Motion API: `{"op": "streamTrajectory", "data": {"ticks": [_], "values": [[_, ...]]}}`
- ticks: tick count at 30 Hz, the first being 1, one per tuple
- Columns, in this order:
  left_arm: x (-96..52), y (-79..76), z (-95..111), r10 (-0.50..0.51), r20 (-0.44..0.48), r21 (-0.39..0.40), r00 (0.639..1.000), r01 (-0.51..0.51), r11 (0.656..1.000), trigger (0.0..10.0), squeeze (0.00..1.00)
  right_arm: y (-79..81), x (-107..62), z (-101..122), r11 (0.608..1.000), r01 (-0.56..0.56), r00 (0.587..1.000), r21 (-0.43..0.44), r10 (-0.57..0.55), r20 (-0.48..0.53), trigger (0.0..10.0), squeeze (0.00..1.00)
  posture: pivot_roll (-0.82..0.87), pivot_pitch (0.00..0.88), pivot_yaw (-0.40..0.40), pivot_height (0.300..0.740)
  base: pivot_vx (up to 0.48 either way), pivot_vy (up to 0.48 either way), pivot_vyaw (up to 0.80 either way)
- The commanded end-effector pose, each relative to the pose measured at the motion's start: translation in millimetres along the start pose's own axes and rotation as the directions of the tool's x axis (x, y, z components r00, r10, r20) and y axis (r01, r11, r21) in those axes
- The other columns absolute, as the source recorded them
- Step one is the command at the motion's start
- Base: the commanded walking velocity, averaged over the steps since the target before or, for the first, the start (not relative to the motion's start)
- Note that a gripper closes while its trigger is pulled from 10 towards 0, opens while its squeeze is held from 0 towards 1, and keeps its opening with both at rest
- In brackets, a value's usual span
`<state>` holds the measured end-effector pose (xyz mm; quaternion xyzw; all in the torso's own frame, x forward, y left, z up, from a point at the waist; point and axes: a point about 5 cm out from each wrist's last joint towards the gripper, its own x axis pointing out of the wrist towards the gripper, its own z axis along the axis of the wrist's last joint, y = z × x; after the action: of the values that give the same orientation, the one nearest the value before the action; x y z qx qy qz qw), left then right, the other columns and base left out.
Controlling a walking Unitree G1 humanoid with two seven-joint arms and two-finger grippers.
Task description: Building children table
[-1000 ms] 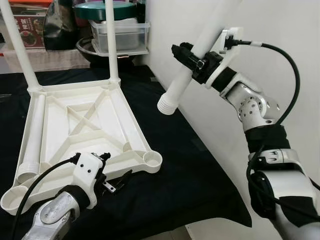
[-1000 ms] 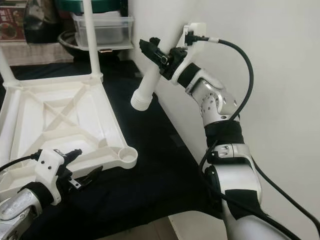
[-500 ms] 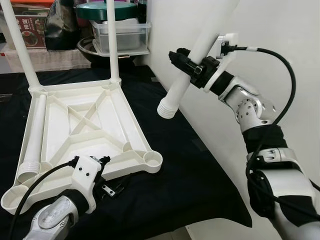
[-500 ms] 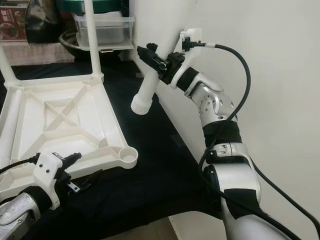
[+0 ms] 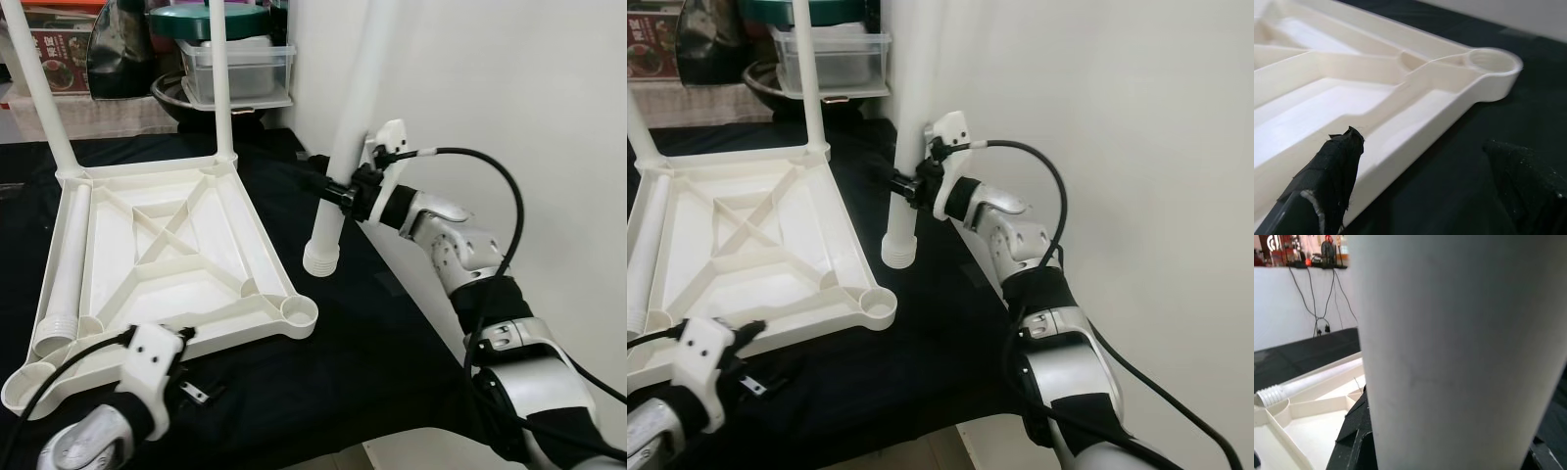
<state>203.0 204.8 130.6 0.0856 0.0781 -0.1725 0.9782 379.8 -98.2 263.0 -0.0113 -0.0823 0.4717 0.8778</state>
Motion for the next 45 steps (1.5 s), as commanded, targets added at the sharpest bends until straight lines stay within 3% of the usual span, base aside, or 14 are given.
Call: {"op": "streamTrajectory", "data": {"ticks": [1,3,7,15,19,33,37,45], "values": [[-2.2,3.0,-4,0.017,-0.034,0.013,0.999,-0.016,1.0,10.0,0.0,-0.5,-0.7,-2,1.0,0.009,1.0,-0.01,-0.009,-0.001,0.0,0.0,0.21,0.0,-0.128,0.74,0.0,0.0,0.0],[-12.2,11.6,-13,0.086,-0.077,0.023,0.993,-0.084,0.996,10.0,0.0,5.9,2.1,-13,1.0,-0.004,1.0,-0.013,0.003,-0.022,0.0,0.0,0.22,0.0,-0.135,0.74,0.0,0.0,0.0],[-18.2,13.6,-17,0.116,-0.097,0.024,0.989,-0.114,0.993,10.0,0.0,19.8,4.2,-27,0.999,-0.049,0.998,-0.023,0.048,-0.042,0.0,0.0,0.23,0.0,-0.139,0.74,0.0,0.0,0.0],[-12.5,12.4,-15,0.12,-0.082,0.018,0.989,-0.119,0.993,10.0,0.0,51.5,2.8,-42,0.984,-0.174,0.984,-0.031,0.173,-0.048,0.0,0.0,0.22,0.0,-0.133,0.74,0.0,0.0,0.0],[-9.1,13.2,-14,0.125,-0.072,0.02,0.99,-0.123,0.992,10.0,0.0,59.7,0.5,-56,0.982,-0.184,0.981,-0.042,0.181,-0.067,0.0,0.0,0.22,0.0,-0.129,0.74,0.0,0.0,0.0],[-6.9,11.1,-13,0.129,-0.054,0.015,0.99,-0.129,0.992,10.0,0.0,54.7,-3.9,-64,0.977,-0.177,0.979,-0.123,0.161,-0.124,0.0,0.0,0.22,0.0,-0.139,0.74,0.0,0.0,0.0],[-5.5,9.6,-13,0.127,-0.052,0.012,0.991,-0.126,0.992,10.0,0.0,56.4,-4.0,-65,0.978,-0.184,0.977,-0.095,0.172,-0.124,0.0,0.0,0.22,0.0,-0.142,0.74,0.0,0.0,0.0],[-4.7,11.8,-12,0.135,-0.043,-0.003,0.99,-0.135,0.991,10.0,0.0,66.8,-3.8,-74,0.968,-0.246,0.964,0.058,0.25,-0.088,0.0,0.0,0.22,0.0,-0.143,0.74,0.0,0.0,0.0]]}}
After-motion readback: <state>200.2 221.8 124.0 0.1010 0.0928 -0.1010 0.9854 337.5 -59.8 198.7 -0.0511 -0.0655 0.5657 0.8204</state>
